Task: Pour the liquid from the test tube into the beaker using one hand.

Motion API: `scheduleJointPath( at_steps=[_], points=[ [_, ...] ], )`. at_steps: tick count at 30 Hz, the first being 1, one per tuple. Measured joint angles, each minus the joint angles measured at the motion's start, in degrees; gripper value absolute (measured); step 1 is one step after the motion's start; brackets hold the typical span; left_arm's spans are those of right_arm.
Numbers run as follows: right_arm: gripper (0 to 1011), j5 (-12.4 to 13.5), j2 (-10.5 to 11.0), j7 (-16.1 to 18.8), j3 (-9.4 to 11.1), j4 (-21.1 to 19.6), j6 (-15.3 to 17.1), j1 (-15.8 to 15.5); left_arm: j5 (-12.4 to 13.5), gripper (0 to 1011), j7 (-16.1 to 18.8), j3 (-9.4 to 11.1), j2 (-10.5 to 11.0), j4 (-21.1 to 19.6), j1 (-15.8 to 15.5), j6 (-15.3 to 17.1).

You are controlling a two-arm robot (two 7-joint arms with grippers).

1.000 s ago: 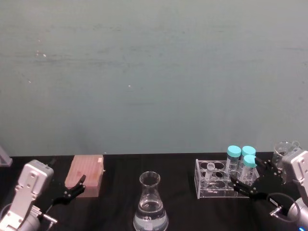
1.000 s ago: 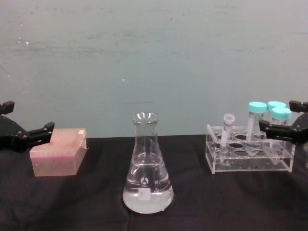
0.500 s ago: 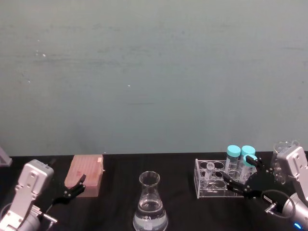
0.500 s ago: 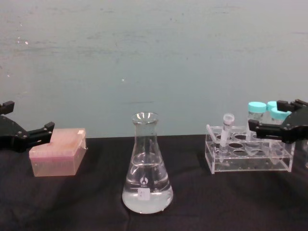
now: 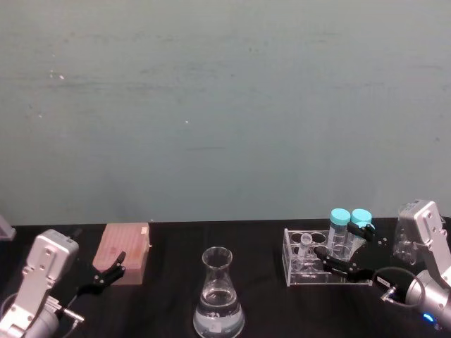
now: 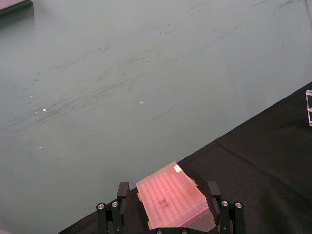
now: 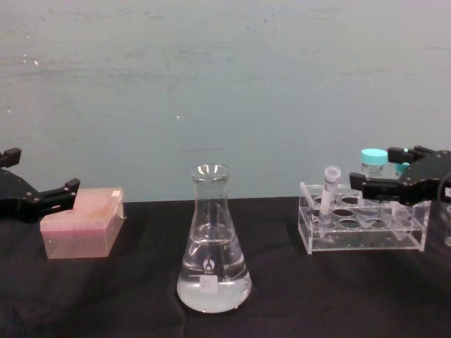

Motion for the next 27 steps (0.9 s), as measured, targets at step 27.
scheduleJointPath(
  at_steps=[27],
  points=[
    [1003, -2.28, -3.82, 7.04, -0.74, 8.38, -0.95, 5.69, 0.00, 1000, 0.00, 0.00, 0.00, 0.00, 0.00, 0.00]
  ],
)
